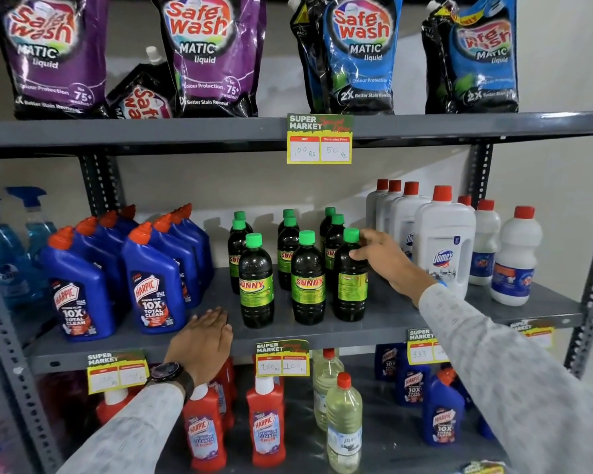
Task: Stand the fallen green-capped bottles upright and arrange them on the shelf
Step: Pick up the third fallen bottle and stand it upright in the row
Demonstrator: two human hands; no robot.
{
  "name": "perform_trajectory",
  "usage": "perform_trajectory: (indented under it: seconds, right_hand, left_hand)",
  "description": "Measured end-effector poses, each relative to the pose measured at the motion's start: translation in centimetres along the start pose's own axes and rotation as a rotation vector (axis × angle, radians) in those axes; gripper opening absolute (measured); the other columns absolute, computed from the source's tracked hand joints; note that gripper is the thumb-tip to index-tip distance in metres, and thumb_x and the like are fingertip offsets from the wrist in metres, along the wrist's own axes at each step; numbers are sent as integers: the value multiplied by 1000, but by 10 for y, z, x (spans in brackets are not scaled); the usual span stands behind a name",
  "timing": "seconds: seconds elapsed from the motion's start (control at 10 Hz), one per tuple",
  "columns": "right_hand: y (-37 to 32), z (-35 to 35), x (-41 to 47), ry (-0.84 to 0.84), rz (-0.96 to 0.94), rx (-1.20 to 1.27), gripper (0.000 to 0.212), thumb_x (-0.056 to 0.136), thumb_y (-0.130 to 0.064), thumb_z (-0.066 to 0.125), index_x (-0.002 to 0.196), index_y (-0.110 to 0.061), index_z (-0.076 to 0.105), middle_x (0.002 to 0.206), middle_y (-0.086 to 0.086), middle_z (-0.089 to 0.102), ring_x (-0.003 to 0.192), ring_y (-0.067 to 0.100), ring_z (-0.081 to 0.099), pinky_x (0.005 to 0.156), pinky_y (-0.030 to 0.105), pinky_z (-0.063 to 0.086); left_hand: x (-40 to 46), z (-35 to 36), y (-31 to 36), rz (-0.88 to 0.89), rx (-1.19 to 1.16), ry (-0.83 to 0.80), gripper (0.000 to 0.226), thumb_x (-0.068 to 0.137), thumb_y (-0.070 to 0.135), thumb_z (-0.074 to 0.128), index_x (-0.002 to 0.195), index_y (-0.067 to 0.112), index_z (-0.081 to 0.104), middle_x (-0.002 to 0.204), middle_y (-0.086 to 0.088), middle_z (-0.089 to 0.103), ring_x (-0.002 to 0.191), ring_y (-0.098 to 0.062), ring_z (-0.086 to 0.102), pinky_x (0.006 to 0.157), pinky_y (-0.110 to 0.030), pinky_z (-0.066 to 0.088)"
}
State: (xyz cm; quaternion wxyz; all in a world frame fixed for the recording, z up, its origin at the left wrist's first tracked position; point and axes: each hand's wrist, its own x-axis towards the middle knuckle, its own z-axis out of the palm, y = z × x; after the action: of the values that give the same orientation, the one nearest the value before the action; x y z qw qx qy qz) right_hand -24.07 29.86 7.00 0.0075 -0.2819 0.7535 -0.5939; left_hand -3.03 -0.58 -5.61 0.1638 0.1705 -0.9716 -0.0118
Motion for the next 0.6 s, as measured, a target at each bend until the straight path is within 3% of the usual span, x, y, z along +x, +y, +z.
perform_trajectory:
  seconds: [0.1,0.2,0.3,0.4,0.5,0.6]
  right_hand:
    - [5,1,0,38,3,-71,46,80,-13,84,123,-17,67,117,2,74,112,22,68,107,49,48]
    - [3,7,-6,134,-34,-218,65,69,-36,93,122,-18,61,116,-1,70,108,20,65,96,43,53]
    - [1,10,-10,170,-57,-293,69,70,-43,90,125,-19,58,115,-5,67,105,16,62,90,40,52]
    - [1,5,-9,110,-17,-134,51,84,-29,80,130,-20,59,119,-4,70,114,21,64,100,44,50]
    - [3,1,-7,60,12,-57,47,88,-11,74,133,-17,62,123,1,72,120,25,64,108,51,46]
    - [3,3,-8,103,-15,-157,54,83,-22,83,131,-16,60,123,1,71,115,23,65,102,47,51]
  left_hand:
    - [0,0,0,1,7,-1,58,105,39,16,157,16,26,167,-1,24,154,-12,19,128,-34,12]
    - [0,0,-1,4,5,-8,58,105,39,15,157,16,25,167,-1,23,154,-12,19,128,-34,12]
    - [0,1,-1,1,2,-11,58,105,40,15,157,16,25,167,0,22,154,-12,18,128,-34,12]
    - [0,2,-1,3,3,-15,59,105,41,14,157,16,25,167,0,22,154,-12,18,128,-34,12]
    - [2,1,-2,8,24,-11,59,105,40,14,157,16,25,167,-1,23,154,-12,19,128,-34,13]
    - [3,0,-3,6,38,-2,59,105,40,14,157,16,25,167,-1,23,154,-12,20,128,-35,14]
